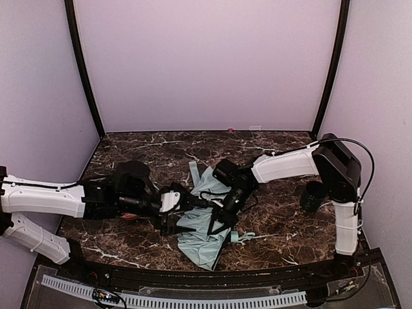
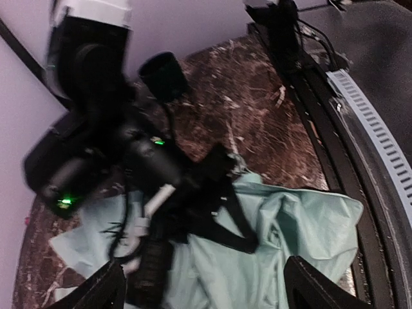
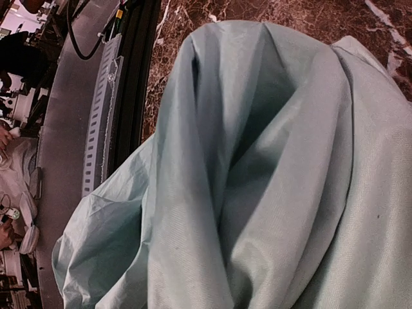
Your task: Put away the umbrella
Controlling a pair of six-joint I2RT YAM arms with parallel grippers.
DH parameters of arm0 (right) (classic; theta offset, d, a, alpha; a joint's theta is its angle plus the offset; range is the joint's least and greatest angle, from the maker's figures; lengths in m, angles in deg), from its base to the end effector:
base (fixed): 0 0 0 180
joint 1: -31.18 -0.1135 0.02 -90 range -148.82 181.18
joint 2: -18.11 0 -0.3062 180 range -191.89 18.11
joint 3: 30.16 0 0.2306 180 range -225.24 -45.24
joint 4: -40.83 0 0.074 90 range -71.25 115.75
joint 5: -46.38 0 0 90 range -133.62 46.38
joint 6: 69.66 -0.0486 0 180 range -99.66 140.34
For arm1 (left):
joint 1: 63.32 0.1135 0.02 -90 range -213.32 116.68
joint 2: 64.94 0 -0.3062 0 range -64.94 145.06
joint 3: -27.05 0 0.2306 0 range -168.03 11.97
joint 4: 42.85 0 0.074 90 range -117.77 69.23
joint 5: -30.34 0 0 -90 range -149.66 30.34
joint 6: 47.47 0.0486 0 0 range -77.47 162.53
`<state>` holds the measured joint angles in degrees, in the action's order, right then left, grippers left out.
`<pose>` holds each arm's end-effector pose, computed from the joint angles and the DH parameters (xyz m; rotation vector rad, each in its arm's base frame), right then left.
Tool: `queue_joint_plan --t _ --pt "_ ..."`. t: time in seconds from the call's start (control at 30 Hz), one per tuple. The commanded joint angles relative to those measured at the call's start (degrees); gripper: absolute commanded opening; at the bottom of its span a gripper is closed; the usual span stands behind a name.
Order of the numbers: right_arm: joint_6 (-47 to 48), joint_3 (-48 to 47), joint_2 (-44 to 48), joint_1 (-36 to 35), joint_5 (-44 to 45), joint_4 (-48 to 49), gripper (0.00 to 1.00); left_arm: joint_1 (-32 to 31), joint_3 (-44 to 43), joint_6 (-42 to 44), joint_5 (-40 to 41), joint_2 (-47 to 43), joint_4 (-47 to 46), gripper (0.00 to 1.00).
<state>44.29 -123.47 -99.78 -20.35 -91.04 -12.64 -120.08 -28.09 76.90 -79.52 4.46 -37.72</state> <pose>0.2178 0.3316 0.1836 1.8518 -2.1780 -1.2893 0.1225 -0.2170 0.3036 1.5361 1.1731 -0.5931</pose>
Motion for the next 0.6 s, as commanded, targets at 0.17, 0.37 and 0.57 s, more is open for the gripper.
queue_joint_plan --t 0.17,0.37,0.57 --pt "0.68 -2.13 -4.79 3.0 6.64 0.0 0.0 -14.24 2.2 4.16 9.68 14.77 -2.52 0.98" --pt "0.68 -1.73 -4.26 2.97 5.66 0.14 0.0 -14.53 5.17 5.67 22.21 16.78 -14.9 0.74" --pt "-0.39 -2.4 -3.48 2.67 4.95 -0.27 0.02 -14.53 5.0 5.68 25.68 17.83 -16.01 0.09"
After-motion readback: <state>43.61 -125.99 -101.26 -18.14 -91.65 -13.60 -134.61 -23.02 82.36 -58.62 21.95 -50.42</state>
